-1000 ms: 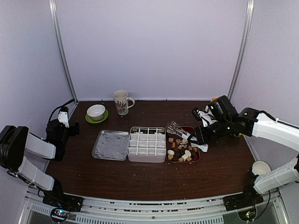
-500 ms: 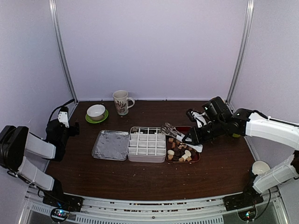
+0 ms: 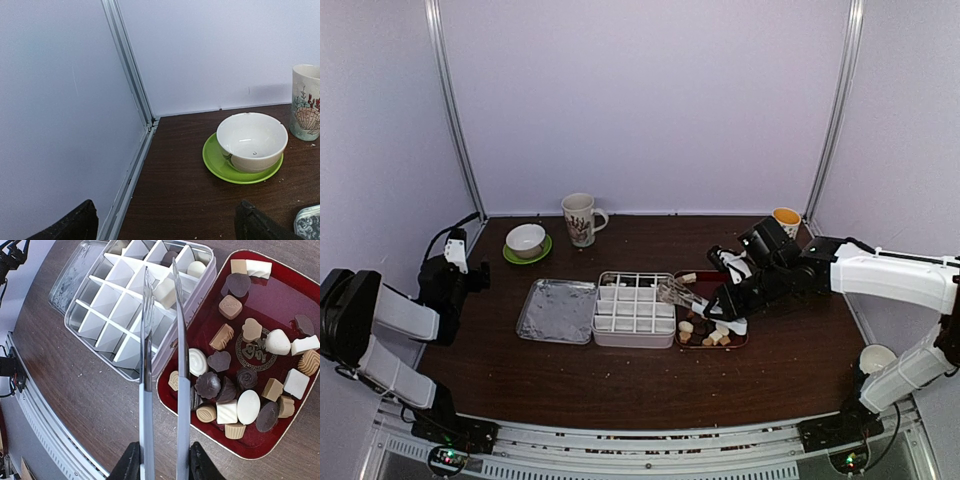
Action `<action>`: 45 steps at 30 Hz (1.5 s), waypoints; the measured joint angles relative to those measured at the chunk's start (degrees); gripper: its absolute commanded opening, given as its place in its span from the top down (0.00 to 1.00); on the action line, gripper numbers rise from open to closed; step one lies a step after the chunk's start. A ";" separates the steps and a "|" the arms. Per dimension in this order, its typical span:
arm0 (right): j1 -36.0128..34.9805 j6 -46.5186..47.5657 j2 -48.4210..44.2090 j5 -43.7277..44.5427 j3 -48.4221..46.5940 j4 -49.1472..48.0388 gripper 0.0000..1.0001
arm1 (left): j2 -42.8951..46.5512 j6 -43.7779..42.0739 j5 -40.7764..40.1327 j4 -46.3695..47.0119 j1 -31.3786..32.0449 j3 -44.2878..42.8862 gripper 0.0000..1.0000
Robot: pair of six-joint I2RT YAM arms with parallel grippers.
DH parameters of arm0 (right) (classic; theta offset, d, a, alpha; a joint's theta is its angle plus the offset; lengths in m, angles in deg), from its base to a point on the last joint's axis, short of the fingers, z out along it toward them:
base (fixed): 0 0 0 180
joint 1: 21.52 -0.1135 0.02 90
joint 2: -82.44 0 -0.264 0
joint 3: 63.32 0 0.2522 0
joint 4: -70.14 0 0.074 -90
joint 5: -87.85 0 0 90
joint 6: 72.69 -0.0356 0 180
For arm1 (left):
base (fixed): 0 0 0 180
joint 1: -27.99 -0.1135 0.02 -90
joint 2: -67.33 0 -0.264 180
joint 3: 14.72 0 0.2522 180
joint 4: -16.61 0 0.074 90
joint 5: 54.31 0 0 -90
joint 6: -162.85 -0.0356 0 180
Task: Pack the chocolate
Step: Place the fake chocolate in the empty pocket of the box.
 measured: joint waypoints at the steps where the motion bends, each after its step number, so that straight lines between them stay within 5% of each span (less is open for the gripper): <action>1: -0.02 0.11 0.00 0.07 0.00 0.00 0.75 | 0.00 0.00 0.00 0.00 0.00 0.00 0.02; 11: -0.24 0.42 0.04 1.62 -0.07 -0.04 0.73 | 0.00 0.00 0.00 0.00 0.00 0.00 0.02; 24: -0.44 0.92 0.33 2.95 -0.07 -0.61 0.59 | 0.00 0.00 0.00 0.00 0.00 0.00 0.02; 33: -0.50 3.82 0.13 3.39 -0.33 -1.44 0.60 | 0.00 0.00 0.00 0.00 0.00 0.00 0.02; 45: -0.50 7.08 -12.76 9.14 3.37 -4.98 0.60 | 0.00 0.00 0.00 0.00 0.00 0.00 0.02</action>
